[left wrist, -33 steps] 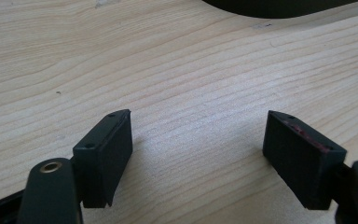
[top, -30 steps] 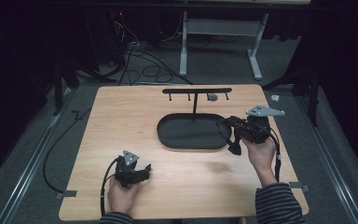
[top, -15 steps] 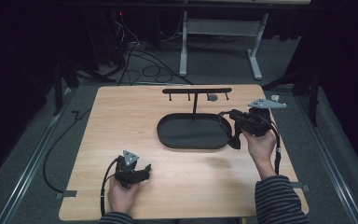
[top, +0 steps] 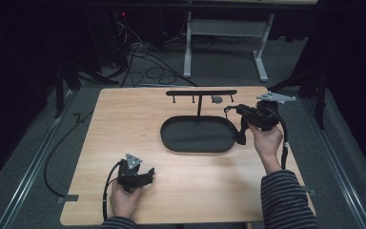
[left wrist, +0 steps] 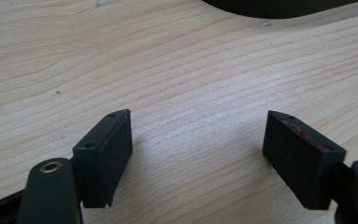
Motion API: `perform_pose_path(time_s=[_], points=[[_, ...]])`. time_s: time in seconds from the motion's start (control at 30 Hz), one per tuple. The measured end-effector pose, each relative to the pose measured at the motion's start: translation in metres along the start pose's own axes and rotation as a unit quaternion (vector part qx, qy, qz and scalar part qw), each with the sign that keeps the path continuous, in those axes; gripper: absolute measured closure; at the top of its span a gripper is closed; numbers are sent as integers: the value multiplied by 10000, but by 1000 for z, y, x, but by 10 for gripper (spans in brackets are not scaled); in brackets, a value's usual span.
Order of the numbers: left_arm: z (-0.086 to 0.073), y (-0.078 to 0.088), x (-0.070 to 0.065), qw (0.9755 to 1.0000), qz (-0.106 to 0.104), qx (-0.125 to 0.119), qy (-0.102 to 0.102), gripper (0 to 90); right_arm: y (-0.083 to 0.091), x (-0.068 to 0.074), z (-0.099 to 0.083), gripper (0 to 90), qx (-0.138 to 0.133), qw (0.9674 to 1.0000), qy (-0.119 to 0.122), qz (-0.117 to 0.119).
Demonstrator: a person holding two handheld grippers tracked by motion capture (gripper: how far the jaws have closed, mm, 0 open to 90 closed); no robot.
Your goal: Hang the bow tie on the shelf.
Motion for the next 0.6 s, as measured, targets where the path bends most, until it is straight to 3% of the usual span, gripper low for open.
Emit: perform_pose_path(time_s=[0.6], points=[[0, 0, 0, 10000, 6, 7, -6, 245, -22, -20, 7, 814, -51, 9993, -143, -355]])
Point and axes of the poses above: each handheld gripper's, and its own axes: y roughly backward along the jaws, z roughly out of its top, x roughly to its left, the point moved 3 cm from there along -y, roughly forward along the jaws, and after that the axes turned 13 degrees about -x, right-handed, at the moved point
